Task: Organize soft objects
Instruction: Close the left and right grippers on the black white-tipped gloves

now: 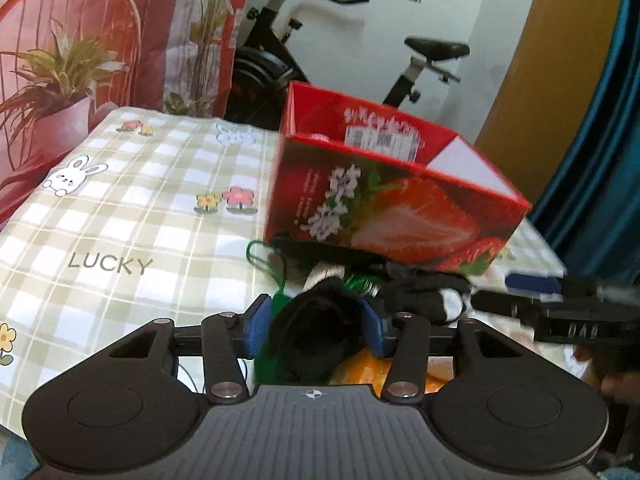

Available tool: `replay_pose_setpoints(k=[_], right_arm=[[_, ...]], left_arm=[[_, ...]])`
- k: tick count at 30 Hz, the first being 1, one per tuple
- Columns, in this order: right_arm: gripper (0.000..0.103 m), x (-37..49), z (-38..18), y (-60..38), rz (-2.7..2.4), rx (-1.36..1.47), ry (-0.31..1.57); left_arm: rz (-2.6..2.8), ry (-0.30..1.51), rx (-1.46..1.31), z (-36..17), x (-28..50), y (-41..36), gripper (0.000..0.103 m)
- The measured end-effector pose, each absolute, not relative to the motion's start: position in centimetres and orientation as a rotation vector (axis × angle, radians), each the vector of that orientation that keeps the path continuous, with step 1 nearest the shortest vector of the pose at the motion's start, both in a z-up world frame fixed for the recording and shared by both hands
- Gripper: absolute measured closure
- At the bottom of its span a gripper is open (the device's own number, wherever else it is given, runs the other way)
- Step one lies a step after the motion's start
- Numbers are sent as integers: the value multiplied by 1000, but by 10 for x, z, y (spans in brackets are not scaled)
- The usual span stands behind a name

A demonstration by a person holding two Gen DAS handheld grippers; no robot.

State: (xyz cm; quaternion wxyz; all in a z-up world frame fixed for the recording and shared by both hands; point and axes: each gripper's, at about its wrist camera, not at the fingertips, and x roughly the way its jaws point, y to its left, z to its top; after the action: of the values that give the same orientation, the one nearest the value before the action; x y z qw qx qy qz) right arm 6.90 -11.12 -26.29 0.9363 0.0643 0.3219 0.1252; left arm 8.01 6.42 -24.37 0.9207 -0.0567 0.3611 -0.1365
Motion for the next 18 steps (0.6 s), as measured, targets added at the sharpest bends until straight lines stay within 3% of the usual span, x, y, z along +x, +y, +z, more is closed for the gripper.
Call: replay_pose_setpoints(k=[2, 4, 6, 18], right_arm=[[25, 77, -264, -106, 280, 134, 654], [27, 86, -269, -99, 293, 130, 657], [30, 94, -275, -95, 301, 144, 684], [37, 76, -285, -87, 321, 160, 697]], left_arm=[[-281, 761, -120, -250, 82, 65, 55], [-296, 770, -142, -254, 84, 69, 75], [-293, 772, -143, -257, 86, 71, 84], [-281, 781, -154, -267, 90, 72, 85]])
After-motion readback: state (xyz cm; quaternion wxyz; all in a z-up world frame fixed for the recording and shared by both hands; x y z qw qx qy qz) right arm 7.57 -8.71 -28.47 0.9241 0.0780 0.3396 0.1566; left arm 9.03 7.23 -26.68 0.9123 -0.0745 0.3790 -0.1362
